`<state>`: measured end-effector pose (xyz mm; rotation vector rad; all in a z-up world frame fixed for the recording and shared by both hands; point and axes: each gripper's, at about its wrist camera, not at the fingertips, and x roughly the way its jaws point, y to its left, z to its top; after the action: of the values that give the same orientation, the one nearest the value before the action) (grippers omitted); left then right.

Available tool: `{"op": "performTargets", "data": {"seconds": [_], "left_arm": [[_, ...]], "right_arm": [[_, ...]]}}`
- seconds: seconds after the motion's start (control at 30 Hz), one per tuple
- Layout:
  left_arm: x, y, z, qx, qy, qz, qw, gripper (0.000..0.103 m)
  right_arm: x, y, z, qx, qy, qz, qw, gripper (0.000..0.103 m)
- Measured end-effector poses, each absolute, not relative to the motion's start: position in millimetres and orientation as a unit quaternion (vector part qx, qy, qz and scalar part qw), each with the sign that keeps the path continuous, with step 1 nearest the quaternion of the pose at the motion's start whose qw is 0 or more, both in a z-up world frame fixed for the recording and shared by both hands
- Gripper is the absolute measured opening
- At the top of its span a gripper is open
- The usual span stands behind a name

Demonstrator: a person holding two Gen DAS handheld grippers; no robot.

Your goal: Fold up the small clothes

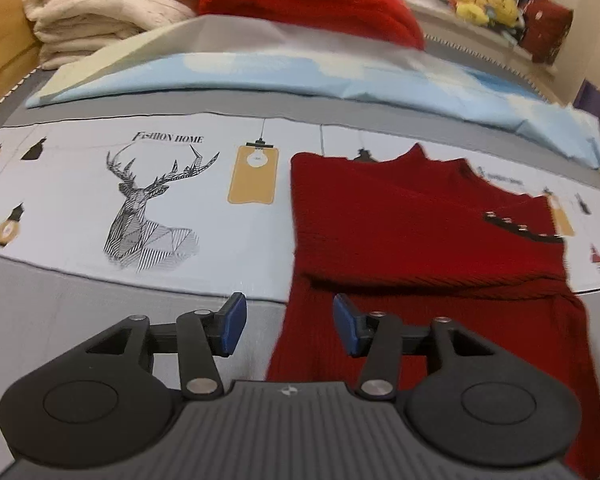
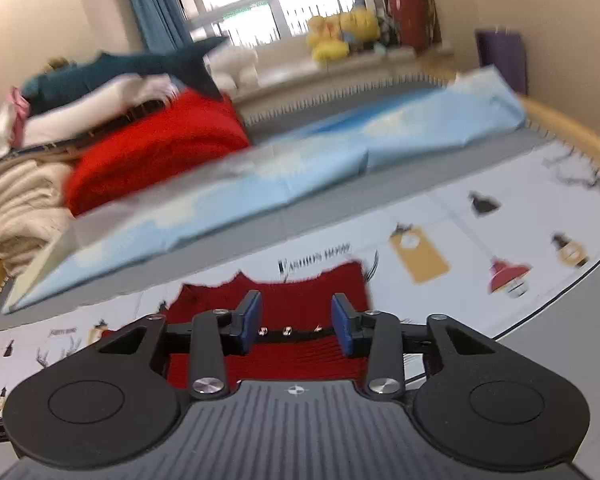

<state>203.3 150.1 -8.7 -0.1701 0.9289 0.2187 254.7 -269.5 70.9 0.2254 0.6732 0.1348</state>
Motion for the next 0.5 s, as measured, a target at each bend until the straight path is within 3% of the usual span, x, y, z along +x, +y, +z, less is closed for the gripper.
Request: {"op": "performTargets", "data": {"seconds": [0.03,0.17,0.3,0.5], "left_arm": [[192,146,-2,-0.079,0.439,0.104,0.889,0.053],[133,130,21,-0.066,0.403,0.095,0.908,0.055],[58,119,20,-0.078,0.369,0.086,0.922,0.075],[11,116,-26,-0.109,0.429,0.086,0.892,0.068]], "right_arm": [[242,-273,80,0.105,0.322,0.068,0.938,0.052],[181,-295,111,0.094,0.3,0.104,0.943,0.054],[119,-329,113,0.09,0.288,0.099,0.948,0.061],[68,-382,47,0.131,0.352,0.026,0.926,0.062]]}}
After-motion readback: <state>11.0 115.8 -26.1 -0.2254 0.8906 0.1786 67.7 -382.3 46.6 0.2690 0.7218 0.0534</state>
